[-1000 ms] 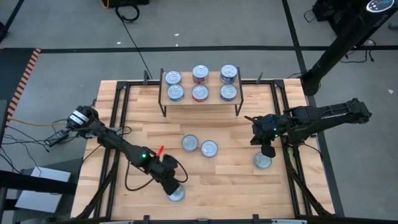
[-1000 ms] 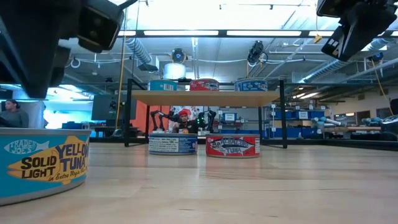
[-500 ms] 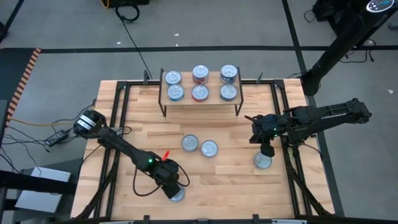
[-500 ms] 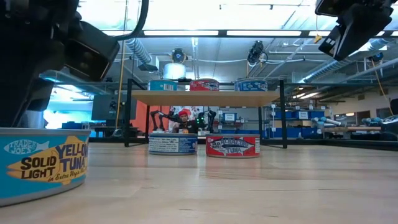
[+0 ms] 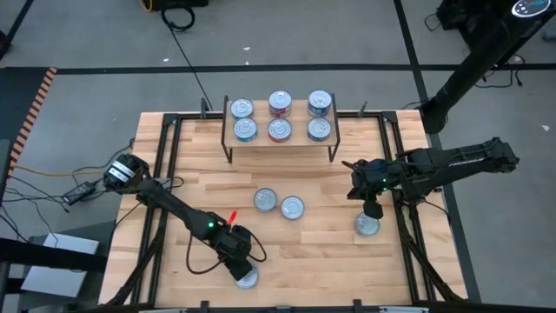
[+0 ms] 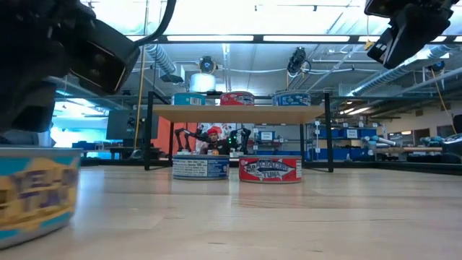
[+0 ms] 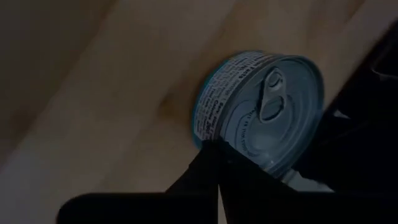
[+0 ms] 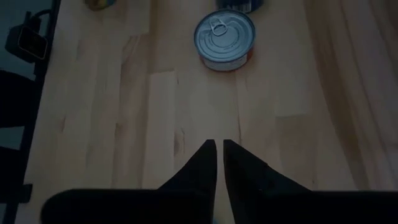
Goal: Stack canned seafood by type on shelf
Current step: Stack the bottom yellow and blue tuna can on top of the other yellow and blue tuna can on the shelf
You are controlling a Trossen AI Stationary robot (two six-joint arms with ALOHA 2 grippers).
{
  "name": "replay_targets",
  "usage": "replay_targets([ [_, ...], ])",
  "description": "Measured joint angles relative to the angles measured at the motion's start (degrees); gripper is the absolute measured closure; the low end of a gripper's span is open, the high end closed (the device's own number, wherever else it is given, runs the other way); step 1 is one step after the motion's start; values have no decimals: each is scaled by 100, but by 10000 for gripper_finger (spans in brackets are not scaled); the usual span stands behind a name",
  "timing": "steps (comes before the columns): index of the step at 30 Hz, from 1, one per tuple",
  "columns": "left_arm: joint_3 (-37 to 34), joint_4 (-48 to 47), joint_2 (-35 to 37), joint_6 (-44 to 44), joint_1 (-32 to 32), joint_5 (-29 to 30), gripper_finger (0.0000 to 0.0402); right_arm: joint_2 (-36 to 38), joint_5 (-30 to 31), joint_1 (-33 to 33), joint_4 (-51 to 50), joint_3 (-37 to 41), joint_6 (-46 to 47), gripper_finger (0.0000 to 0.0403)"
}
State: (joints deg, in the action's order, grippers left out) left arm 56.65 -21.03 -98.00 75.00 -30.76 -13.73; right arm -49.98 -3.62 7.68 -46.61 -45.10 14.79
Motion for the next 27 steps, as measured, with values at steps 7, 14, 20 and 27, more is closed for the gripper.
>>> replay_targets([
  [7,-1,593,2,44,186,-541,400,0,16,0,73,0,-42,361],
  [14,-1,1090,10,195,535,-1010,400,0,17,0,70,0,-44,367],
  [20,-1,1254,15,10,896,-1152,401,0,17,0,66,0,-44,367],
  [27,1,1490,22,-809,1173,-1282,401,0,15,0,64,0,-42,368],
])
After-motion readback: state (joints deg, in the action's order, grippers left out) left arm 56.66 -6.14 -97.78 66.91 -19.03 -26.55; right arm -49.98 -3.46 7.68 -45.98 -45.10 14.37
